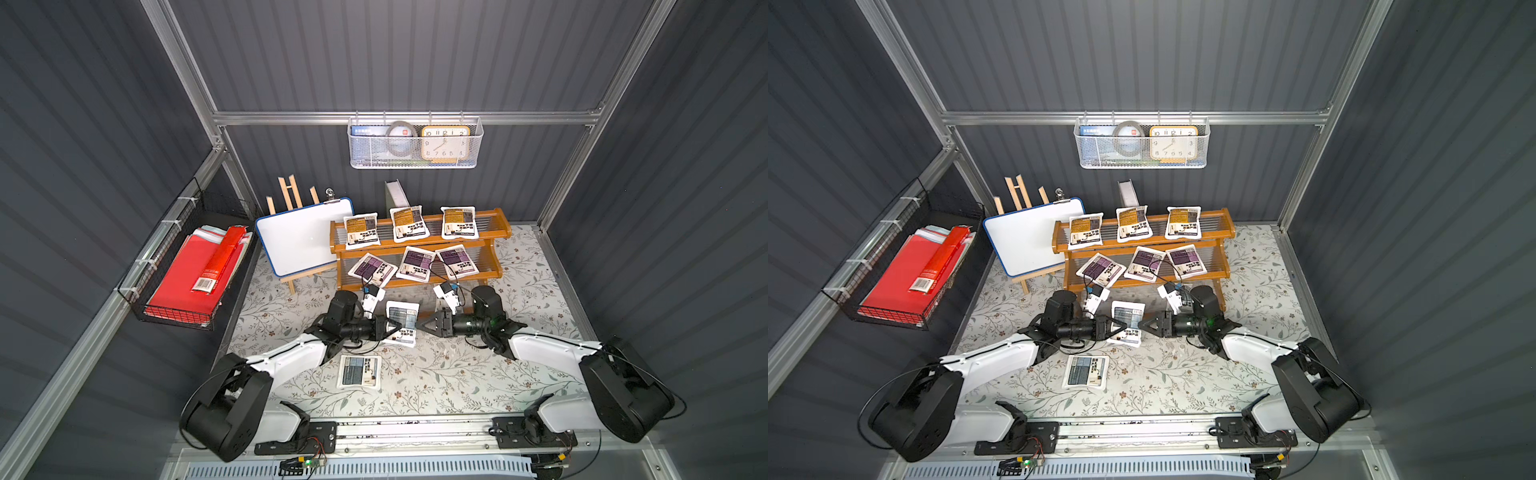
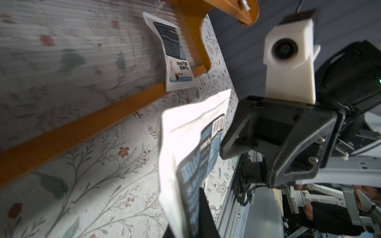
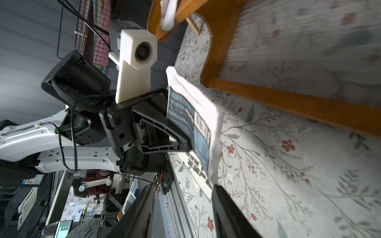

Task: Place the bagged coffee beans on the shelf by color
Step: Pick up the bagged coffee beans at the center of the board.

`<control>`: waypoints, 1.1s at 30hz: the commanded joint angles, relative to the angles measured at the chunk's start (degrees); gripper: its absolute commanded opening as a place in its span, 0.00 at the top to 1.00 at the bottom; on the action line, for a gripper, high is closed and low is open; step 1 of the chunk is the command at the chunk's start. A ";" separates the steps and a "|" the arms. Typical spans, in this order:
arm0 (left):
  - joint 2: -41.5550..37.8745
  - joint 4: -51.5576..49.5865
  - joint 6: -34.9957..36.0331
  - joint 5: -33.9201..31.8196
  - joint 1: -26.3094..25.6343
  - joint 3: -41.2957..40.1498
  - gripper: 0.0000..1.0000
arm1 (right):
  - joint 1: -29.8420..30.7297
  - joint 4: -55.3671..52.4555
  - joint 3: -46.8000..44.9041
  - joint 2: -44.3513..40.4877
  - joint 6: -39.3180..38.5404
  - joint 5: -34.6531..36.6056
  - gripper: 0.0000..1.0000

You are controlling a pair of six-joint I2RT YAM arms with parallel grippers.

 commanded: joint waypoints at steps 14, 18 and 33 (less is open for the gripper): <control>12.65 24.66 -16.40 -3.92 0.50 2.63 1.00 | 0.08 17.76 -6.48 4.67 10.92 16.35 0.49; 11.74 24.04 -15.88 -4.49 0.49 2.57 1.00 | 0.03 19.01 -5.80 6.62 10.92 16.00 0.49; 11.34 23.19 -15.57 -4.63 0.50 2.79 1.00 | 1.75 30.36 -3.90 14.43 14.33 9.89 0.84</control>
